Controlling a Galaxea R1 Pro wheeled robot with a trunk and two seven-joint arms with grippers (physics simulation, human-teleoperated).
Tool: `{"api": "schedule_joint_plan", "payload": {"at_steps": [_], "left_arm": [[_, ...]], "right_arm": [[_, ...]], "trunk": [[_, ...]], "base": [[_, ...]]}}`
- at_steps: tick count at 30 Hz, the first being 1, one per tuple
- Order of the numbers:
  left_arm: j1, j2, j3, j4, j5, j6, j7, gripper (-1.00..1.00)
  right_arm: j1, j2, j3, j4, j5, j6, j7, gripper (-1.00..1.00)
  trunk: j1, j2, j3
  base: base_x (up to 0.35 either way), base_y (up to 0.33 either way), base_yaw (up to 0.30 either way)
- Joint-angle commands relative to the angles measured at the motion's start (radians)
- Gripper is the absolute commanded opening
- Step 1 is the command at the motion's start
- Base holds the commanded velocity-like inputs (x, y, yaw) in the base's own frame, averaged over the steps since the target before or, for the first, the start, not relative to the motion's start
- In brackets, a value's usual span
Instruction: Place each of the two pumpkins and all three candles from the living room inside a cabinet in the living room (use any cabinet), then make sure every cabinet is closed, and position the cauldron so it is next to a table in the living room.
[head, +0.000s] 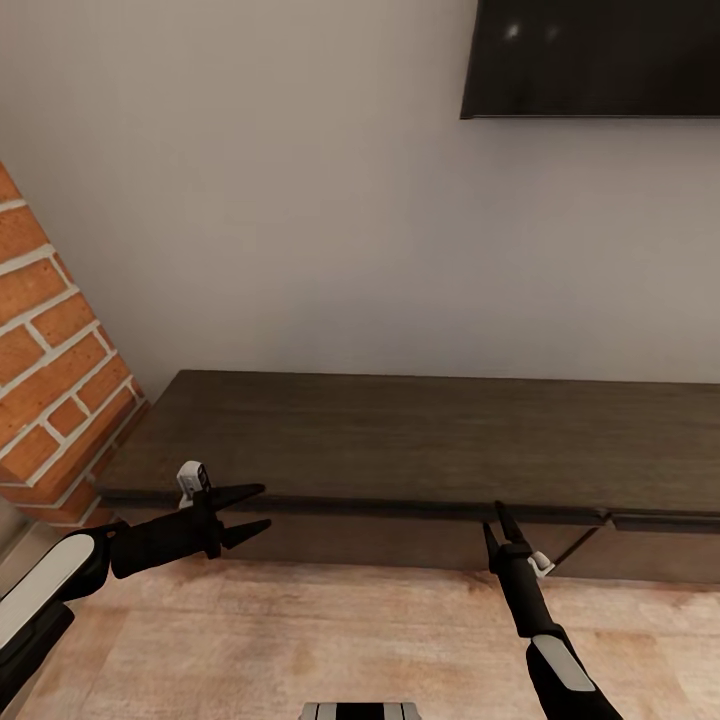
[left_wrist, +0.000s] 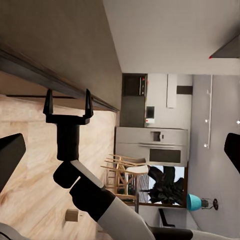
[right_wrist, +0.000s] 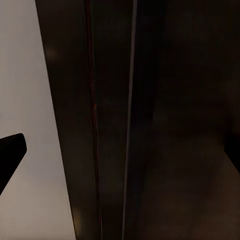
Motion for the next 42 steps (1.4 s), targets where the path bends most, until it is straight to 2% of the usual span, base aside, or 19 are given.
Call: {"api": "schedule_joint_plan", "payload": {"at_steps": [1,29,30,42], "left_arm": [[-0.001,0.000,-0.002,0.001,-0.008,0.000,-0.010,1.00],[-0.001,0.000,-0.002,0.001,-0.008,0.000,-0.010,1.00],[-0.001,0.000,-0.002,0.001,-0.008,0.000,-0.010,1.00],[-0.001,0.000,-0.002,0.001,-0.008,0.000,-0.010,1.00]], "right_arm": [[-0.002,0.000,-0.002,0.001,-0.007,0.009,0.000,1.00],[-0.002,0.000,-0.002,0.001,-0.006,0.008,-0.007,1.00],[-0.002,0.000,-0.002,0.001,-0.006,0.008,-0.007,-1.00],[-0.002,0.000,-0.002,0.001,-0.005,0.009,-0.010,-1.00]], "trunk": [[0.000,0.000,0.000],[0.000,0.000,0.000],[0.000,0.000,0.000],[0.000,0.000,0.000]], "base": [[0.002,0.000,0.000],[0.008,0.000,0.000],[0.000,0.000,0.000],[0.000,0.000,0.000]]}}
